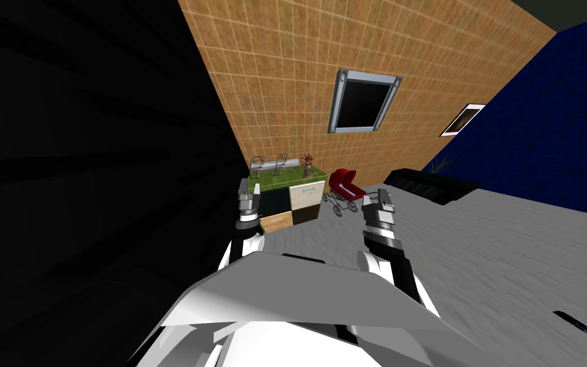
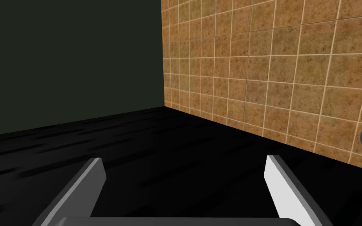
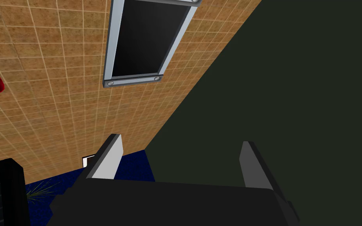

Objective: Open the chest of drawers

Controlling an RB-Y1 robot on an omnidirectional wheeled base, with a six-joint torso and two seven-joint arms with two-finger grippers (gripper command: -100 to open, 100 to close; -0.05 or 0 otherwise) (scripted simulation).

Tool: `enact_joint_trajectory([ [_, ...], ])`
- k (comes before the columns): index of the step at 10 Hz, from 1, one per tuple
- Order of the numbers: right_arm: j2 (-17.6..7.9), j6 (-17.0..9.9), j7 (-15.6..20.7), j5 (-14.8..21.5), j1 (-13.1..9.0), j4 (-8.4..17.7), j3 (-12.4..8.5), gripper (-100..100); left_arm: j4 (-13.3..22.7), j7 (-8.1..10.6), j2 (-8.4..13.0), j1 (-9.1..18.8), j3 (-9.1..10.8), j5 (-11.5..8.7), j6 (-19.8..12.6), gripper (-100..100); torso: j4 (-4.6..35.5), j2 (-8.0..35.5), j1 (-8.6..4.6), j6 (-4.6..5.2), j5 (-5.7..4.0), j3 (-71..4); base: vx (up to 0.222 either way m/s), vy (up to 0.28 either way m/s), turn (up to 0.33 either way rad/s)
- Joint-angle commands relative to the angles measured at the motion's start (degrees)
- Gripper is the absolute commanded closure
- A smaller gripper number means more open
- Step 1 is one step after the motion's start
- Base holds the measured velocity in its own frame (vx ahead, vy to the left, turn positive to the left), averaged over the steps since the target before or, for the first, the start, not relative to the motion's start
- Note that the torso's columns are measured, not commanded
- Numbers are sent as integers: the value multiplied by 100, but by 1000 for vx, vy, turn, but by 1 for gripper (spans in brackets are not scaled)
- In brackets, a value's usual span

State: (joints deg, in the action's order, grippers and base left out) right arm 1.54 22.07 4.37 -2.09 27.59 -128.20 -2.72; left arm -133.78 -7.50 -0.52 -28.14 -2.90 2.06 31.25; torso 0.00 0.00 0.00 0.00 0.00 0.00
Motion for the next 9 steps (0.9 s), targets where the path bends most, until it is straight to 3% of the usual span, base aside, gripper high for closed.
enact_joint_trajectory([
  [1, 0, 0, 0, 0, 0, 0, 0, 0, 0, 0, 0, 0, 0, 0, 0, 0, 235, 232, 0, 0, 0, -467, 0, 0, 0],
  [9, 0, 1, 0, 0, 0, -2, 0, 0, -2, 0, 0, 0, 0, 0, 1, 0, 3537, 3539, 0, 0, 0, -7073, 0, 0, 0],
])
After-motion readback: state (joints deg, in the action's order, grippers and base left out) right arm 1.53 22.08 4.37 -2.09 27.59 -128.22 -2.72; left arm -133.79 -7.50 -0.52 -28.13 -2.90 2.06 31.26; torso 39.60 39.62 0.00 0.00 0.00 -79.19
